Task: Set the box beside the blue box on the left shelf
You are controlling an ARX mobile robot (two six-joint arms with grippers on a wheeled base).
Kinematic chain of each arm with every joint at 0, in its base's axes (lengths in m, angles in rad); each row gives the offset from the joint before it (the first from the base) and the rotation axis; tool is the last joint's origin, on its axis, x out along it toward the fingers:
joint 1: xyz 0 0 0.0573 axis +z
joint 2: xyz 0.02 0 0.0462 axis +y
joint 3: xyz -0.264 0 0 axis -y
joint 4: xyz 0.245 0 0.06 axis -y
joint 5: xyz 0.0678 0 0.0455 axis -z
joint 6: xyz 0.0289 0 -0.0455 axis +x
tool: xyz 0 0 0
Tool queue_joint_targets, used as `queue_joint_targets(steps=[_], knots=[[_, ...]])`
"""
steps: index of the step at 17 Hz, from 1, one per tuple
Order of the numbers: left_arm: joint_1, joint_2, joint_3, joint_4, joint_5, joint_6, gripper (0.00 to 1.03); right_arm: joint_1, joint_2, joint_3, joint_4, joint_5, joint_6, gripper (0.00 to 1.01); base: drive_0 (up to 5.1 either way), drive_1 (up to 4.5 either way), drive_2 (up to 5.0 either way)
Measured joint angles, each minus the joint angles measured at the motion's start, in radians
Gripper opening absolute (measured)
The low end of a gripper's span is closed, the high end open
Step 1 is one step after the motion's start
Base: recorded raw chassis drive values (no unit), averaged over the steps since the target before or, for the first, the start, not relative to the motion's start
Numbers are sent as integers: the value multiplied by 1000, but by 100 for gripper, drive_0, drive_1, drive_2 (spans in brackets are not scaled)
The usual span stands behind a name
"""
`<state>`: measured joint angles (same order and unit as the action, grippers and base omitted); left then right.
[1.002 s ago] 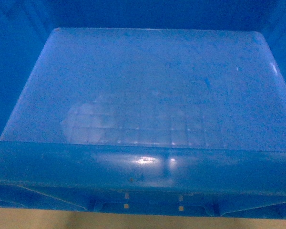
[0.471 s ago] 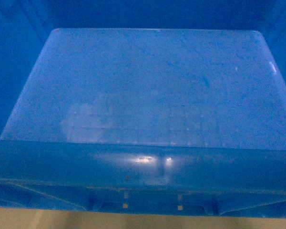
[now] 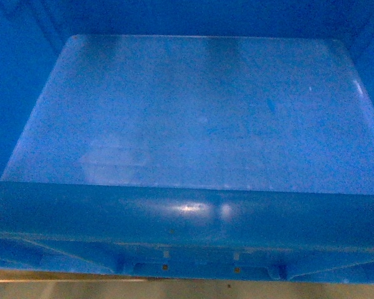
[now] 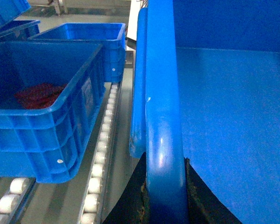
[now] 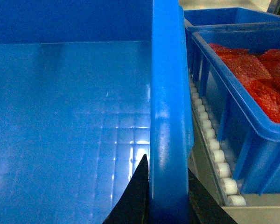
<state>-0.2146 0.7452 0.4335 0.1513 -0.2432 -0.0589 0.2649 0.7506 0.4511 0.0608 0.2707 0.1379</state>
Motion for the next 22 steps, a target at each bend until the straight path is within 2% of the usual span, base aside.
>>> queue_joint_targets(steps=[9,22], knots=[[0,0,0,-1,0,0,9,2,0,0,0,1,0,8,-6,402,-413],[0,3,0,-1,0,0,9,2,0,0,-1,2,0,8,0,0,0]])
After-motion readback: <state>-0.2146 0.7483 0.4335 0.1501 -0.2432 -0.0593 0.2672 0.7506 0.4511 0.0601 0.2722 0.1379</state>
